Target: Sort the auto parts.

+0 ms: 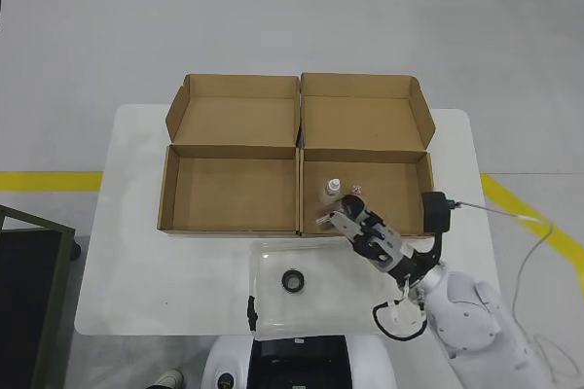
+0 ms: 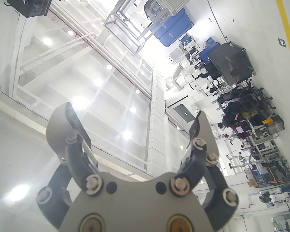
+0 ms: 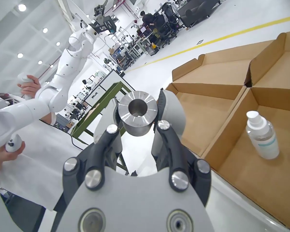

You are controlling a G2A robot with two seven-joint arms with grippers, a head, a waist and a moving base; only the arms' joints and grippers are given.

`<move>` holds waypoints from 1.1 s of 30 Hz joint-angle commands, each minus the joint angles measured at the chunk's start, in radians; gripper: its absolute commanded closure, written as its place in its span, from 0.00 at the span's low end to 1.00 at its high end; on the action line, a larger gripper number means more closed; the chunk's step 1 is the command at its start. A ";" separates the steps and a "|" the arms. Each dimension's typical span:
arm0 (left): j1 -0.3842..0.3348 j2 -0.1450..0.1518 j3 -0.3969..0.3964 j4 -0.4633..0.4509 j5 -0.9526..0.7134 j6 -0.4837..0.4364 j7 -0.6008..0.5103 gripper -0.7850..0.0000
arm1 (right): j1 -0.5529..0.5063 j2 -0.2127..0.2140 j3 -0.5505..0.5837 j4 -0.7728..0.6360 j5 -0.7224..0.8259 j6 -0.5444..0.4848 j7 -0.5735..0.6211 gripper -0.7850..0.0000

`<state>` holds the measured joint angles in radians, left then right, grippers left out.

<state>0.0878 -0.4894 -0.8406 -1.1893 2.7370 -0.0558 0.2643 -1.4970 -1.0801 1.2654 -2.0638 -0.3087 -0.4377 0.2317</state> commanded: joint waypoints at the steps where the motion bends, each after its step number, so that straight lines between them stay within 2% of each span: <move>1: 0.000 0.000 0.000 0.000 0.000 0.000 0.000 0.00 | 0.004 -0.001 0.004 -0.001 0.012 0.011 0.003 1.00; 7: 0.000 0.000 0.000 0.000 0.000 0.000 0.000 0.00 | 0.015 -0.004 0.012 -0.001 -0.005 0.023 -0.002 1.00; 14: 0.000 0.000 0.000 0.000 0.000 0.000 0.000 0.00 | 0.034 -0.008 -0.007 0.000 -0.182 0.044 -0.015 1.00; 23: 0.000 0.000 0.000 0.000 0.000 0.000 0.000 0.00 | 0.112 -0.025 -0.122 0.084 -0.440 0.097 -0.013 1.00; 33: 0.000 0.000 0.000 0.000 0.000 0.000 0.000 0.00 | 0.277 -0.062 -0.282 0.176 -0.632 0.168 0.023 1.00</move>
<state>0.0878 -0.4894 -0.8406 -1.1893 2.7370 -0.0558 0.2643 -1.2434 -1.1371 1.0040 -1.9021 -0.9226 -0.2764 0.2519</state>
